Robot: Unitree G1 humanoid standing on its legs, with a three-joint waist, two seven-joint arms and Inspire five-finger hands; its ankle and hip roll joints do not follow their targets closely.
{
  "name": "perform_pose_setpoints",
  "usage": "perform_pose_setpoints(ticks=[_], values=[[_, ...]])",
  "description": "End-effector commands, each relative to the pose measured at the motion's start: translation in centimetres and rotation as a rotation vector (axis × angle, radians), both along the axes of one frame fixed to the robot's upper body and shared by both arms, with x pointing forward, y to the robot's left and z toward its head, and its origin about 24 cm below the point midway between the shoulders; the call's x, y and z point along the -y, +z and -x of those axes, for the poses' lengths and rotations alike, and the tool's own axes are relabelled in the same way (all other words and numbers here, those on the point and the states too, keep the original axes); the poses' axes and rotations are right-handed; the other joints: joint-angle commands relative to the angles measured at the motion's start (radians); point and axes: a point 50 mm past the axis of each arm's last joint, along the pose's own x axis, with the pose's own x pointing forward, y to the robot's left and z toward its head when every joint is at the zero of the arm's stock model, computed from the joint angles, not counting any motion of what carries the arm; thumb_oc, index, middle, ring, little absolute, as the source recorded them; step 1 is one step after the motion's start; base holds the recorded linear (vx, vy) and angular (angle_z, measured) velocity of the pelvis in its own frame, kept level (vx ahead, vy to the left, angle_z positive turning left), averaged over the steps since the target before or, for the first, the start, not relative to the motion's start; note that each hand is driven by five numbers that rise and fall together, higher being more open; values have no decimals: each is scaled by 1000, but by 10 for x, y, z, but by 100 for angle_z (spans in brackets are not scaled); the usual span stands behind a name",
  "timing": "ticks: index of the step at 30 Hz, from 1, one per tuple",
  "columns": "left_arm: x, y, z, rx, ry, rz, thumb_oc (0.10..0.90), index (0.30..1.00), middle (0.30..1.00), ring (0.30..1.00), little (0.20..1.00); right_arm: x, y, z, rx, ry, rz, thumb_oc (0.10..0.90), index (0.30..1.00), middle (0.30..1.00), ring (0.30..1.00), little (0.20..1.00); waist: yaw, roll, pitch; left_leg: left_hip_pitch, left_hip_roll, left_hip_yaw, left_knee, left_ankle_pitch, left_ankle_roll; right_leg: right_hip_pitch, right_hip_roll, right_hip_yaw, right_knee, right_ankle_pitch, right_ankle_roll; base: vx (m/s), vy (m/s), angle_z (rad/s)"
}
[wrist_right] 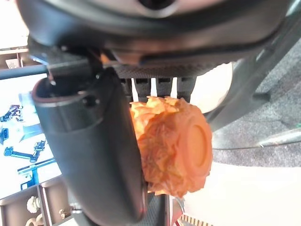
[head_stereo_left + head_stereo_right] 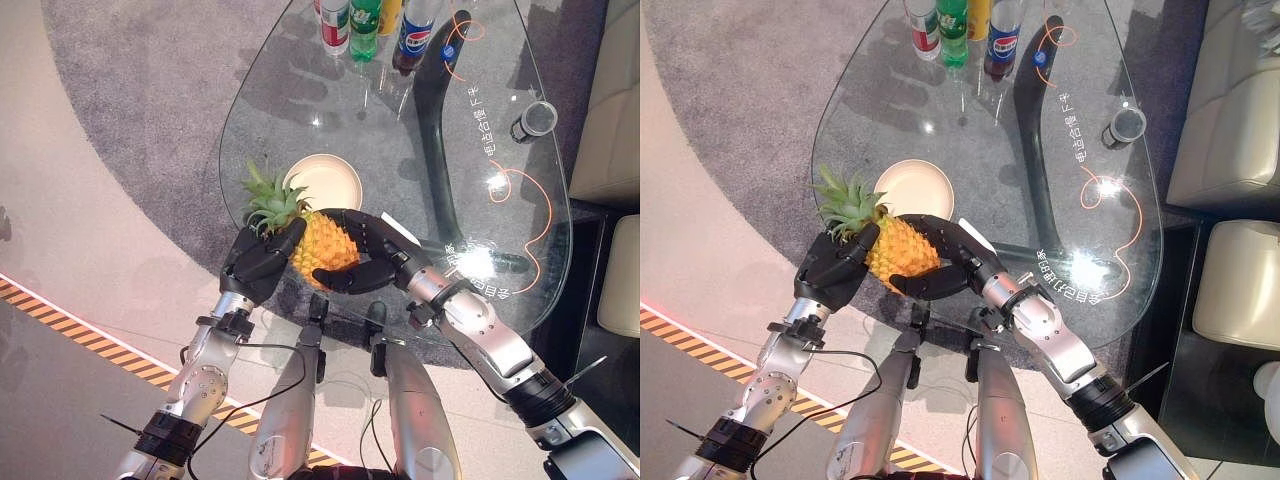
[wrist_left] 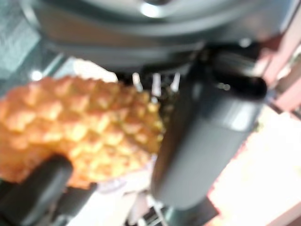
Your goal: Pick up the fruit to the plate
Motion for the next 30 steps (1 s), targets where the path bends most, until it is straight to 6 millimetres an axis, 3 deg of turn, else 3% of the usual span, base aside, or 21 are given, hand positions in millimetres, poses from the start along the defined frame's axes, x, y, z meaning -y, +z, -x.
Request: perform_pose_setpoints(ticks=[1, 14, 15, 16, 17, 18, 30], values=[[26, 63, 14, 348, -161, 142, 800, 900, 900, 900, 900, -50, 53, 31, 232, 328, -89, 100, 300, 300, 300, 200, -17, -13, -25, -14, -48, 19, 138, -85, 33, 82, 22, 48, -145, 85, 41, 0, 0, 0], [41, 58, 15, 304, -228, 179, 800, 900, 900, 900, 900, -62, 51, 40, 224, 466, -26, 100, 300, 300, 300, 200, -6, -18, -25, -9, -56, 1, 124, -80, 39, 83, 22, 49, -153, 91, 44, 0, 0, 0], [41, 58, 15, 307, -229, 192, 698, 813, 813, 813, 798, -62, 51, 40, 224, 469, -24, 100, 300, 300, 300, 200, -5, -18, -25, -8, -57, 1, 124, -81, 40, 83, 21, 49, -153, 92, 44, 0, 0, 0], [41, 58, 15, 307, -227, 196, 303, 474, 474, 474, 403, -63, 51, 39, 224, 467, -24, 100, 300, 300, 300, 200, -5, -18, -25, -7, -58, 1, 124, -82, 40, 84, 21, 50, -154, 92, 44, 0, 0, 0], [41, 58, 15, 310, -224, 200, 160, 352, 352, 352, 260, -63, 50, 39, 224, 464, -24, 100, 300, 300, 300, 200, -5, -18, -25, -7, -58, 1, 124, -82, 41, 84, 20, 50, -154, 92, 44, 0, 0, 0], [41, 58, 15, 320, -225, 211, 100, 300, 300, 300, 200, -63, 51, 37, 223, 454, -29, 100, 300, 300, 300, 200, -4, -18, -25, -6, -60, 0, 127, -84, 41, 85, 19, 50, -155, 93, 45, 0, 0, 0], [35, 62, 16, 379, -184, 329, 100, 300, 300, 300, 200, -60, 48, 35, 211, 418, -39, 100, 300, 300, 300, 200, -6, -24, -25, -3, -62, 4, 129, -90, 42, 84, 16, 50, -156, 95, 45, 0, 0, 0]])
